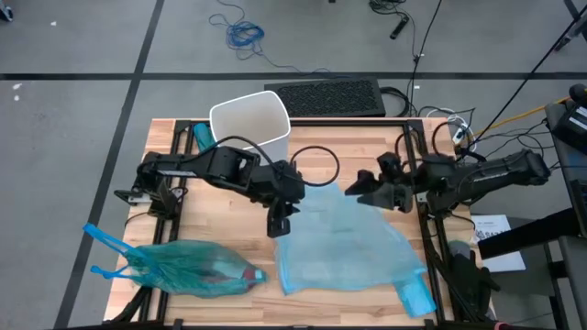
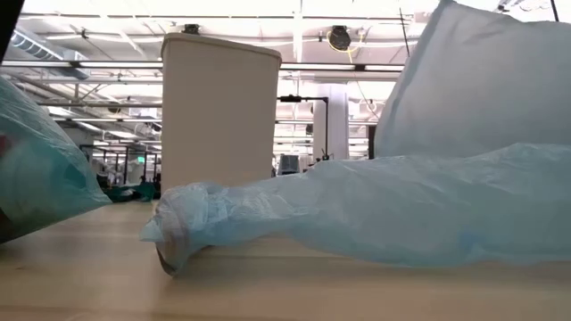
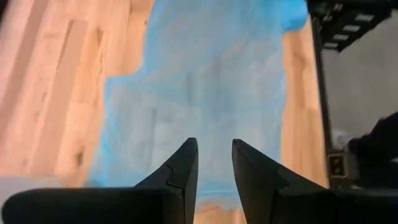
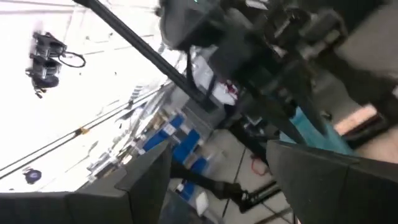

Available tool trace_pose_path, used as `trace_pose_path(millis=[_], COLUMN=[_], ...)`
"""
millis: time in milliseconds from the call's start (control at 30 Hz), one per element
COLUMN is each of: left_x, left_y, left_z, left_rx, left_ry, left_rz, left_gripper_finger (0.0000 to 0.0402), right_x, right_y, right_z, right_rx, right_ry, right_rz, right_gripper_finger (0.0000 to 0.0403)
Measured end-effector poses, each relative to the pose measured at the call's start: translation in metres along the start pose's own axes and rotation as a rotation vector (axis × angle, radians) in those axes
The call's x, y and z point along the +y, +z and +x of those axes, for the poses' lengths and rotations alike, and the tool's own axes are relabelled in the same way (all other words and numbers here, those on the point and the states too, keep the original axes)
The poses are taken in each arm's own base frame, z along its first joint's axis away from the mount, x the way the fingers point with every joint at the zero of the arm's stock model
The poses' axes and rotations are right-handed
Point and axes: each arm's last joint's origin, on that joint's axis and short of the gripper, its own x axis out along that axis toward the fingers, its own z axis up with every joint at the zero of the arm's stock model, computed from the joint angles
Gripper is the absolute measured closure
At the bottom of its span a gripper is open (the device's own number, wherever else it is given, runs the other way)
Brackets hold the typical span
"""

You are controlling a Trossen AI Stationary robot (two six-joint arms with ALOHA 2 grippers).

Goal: Place trash/remove bag and relplace
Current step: Open the new blue trash bag

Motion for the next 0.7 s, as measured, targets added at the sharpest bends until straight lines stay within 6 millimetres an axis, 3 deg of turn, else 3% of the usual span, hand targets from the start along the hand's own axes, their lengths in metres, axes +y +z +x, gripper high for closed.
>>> trace_pose_path(millis=[100,167,333,467,567,633,700], left_x=[0.007,0.012,0.022,0.027,0.03,0.03,0.03], left_y=[0.002,0.002,-0.001,-0.008,-0.017,-0.023,-0.035], left_z=[0.0,0.0,0.0,0.005,0.012,0.018,0.028], left_rx=[-0.001,0.005,0.055,0.132,0.173,0.172,0.199], left_ry=[-0.007,-0.019,-0.059,-0.06,-0.071,-0.12,-0.144], left_rz=[0.059,0.093,0.126,0.131,0.101,0.094,0.066], left_gripper_finger=[0.0307,0.0307,0.0307,0.0307,0.0307,0.0307,0.0307], right_x=[0.011,0.007,-0.026,-0.057,-0.061,-0.054,-0.043], right_y=[0.009,0.008,-0.014,-0.038,-0.041,-0.037,-0.032], right_z=[0.01,0.018,0.023,-0.002,-0.033,-0.04,-0.04], right_rx=[0.046,0.149,0.41,0.601,0.586,0.481,0.35], right_ry=[-0.066,-0.206,-0.64,-1.114,-1.498,-1.543,-1.459], right_rz=[0.003,0.037,0.152,0.188,0.116,0.071,0.043], right_gripper_finger=[0.0149,0.0155,0.018,0.0203,0.0221,0.0229,0.0234])
